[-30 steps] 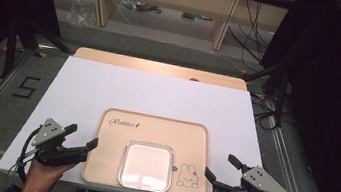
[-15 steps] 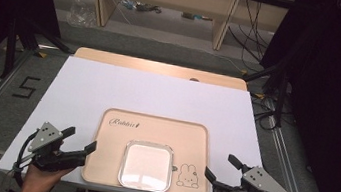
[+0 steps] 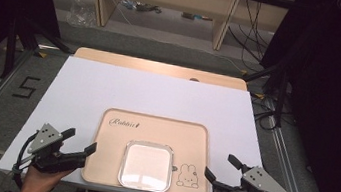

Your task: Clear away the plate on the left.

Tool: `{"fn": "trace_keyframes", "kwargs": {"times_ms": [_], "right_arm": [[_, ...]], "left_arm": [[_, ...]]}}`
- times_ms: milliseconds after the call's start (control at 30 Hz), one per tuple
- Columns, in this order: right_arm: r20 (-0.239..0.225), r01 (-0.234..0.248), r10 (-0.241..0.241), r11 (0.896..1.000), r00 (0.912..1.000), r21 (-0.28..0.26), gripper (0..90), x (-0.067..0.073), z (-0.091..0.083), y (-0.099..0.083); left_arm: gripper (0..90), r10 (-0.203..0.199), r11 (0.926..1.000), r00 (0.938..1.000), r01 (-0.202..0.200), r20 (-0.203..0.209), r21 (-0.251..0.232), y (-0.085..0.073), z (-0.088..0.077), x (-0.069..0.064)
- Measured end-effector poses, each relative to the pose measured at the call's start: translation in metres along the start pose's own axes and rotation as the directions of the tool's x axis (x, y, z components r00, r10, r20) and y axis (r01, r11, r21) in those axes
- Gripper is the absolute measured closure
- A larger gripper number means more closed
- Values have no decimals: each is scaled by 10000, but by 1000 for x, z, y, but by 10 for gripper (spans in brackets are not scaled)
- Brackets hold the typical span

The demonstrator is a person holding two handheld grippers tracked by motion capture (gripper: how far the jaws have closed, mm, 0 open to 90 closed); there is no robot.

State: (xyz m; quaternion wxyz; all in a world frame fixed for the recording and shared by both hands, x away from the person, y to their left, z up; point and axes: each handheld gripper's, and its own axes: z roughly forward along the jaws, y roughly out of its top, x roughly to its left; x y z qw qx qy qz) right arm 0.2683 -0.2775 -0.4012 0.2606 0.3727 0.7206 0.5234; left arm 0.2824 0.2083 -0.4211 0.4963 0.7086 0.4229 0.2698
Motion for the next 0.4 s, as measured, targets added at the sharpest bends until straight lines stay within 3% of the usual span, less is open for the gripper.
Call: {"fn": "trace_keyframes", "kwargs": {"times_ms": [67, 133, 300, 400], "right_arm": [[1, -5, 5, 10000, 10000, 4, 152, 0, 0, 0], [-70, -181, 182, 9998, 9998, 39, 152, 1, 0, 0], [-8, 12, -12, 10000, 10000, -92, 152, 0, 1, 0], [-19, -33, 33, 10000, 10000, -48, 152, 0, 0, 0]], "left_arm": [[149, 7, 10000, 10000, -7, -2, -5, 0, 0, 0], [149, -557, 9984, 9984, 558, -138, 112, -1, -1, -4], [149, -551, 9984, 9984, 552, -109, 147, -1, 0, -5], [150, -347, 9992, 9994, 348, -12, 216, -1, 1, -3]]}}
